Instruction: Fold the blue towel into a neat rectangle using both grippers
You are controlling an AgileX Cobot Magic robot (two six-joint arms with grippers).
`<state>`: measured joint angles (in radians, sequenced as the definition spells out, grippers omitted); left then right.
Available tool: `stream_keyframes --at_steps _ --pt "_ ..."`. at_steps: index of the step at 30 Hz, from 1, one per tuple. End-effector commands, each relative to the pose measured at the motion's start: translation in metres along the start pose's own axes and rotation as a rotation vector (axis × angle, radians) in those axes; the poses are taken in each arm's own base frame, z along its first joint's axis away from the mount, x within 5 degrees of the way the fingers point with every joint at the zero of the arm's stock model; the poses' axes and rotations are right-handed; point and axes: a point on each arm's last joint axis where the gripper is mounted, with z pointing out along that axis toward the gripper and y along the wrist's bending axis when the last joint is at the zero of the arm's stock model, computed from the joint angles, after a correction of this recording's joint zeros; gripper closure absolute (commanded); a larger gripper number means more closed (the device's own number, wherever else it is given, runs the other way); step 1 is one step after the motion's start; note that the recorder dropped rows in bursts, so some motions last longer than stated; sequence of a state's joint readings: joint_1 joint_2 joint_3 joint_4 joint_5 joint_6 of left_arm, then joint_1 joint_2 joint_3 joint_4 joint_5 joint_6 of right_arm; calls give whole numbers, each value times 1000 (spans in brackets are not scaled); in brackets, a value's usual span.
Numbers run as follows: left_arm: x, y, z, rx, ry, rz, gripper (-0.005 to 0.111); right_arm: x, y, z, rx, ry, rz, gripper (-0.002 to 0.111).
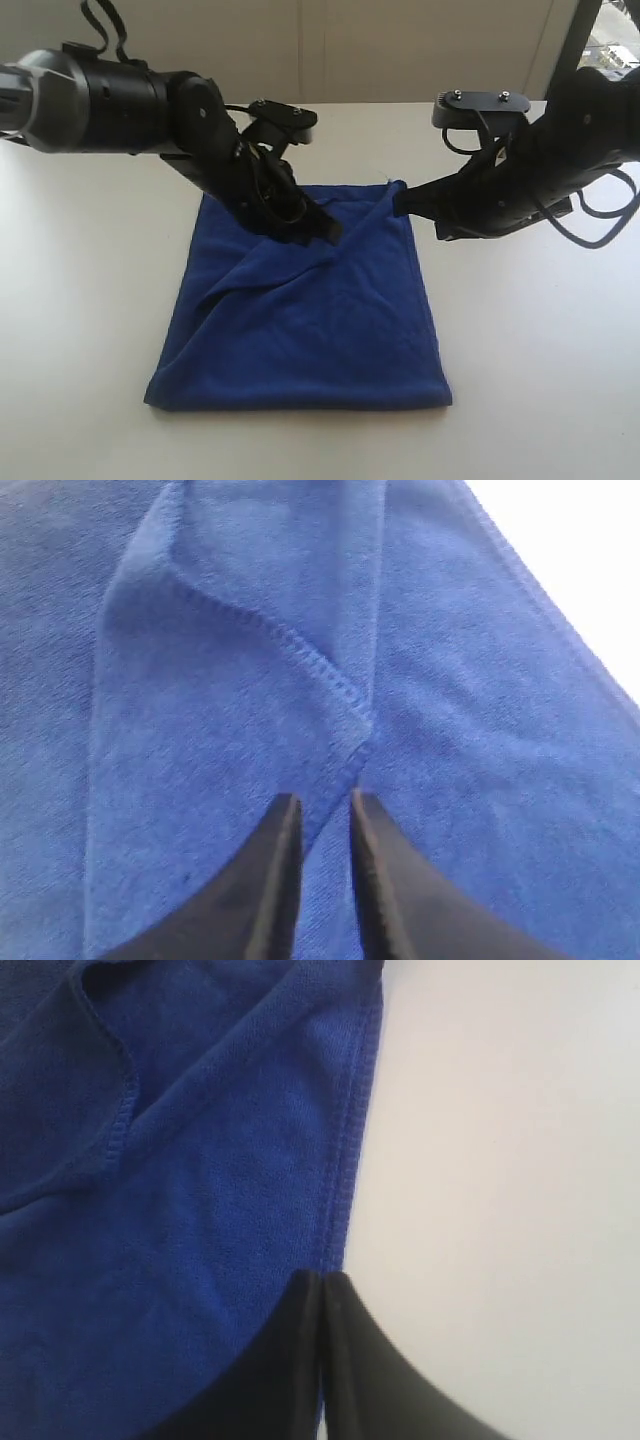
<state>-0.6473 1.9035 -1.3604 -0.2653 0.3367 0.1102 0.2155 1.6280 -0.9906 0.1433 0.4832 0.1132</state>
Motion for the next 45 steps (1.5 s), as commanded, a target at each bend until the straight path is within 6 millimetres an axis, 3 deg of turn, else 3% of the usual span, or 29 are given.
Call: stream_keyframes --at_steps 1,4,12,31,34,40,45 --pt "-4 -16 8 11 -54 43 62 -1 -2 -2 5 -15 1 108" --pt "-4 -20 16 9 -71 58 54 -1 -2 -2 5 -15 1 108" --pt "1 -17 35 -6 -64 113 54 1 -4 -2 24 3 -11 108" --pt "3 -13 54 -30 -94 111 54 0 -4 -2 23 -4 -11 108" --pt "2 -13 54 -30 -95 111 58 0 -4 -2 23 -4 -11 108" --pt "6 -12 58 -27 -74 110 82 0 -4 -2 23 -4 -11 108" --pt "3 -13 52 -26 -87 111 95 0 -4 -2 23 -4 -11 108"
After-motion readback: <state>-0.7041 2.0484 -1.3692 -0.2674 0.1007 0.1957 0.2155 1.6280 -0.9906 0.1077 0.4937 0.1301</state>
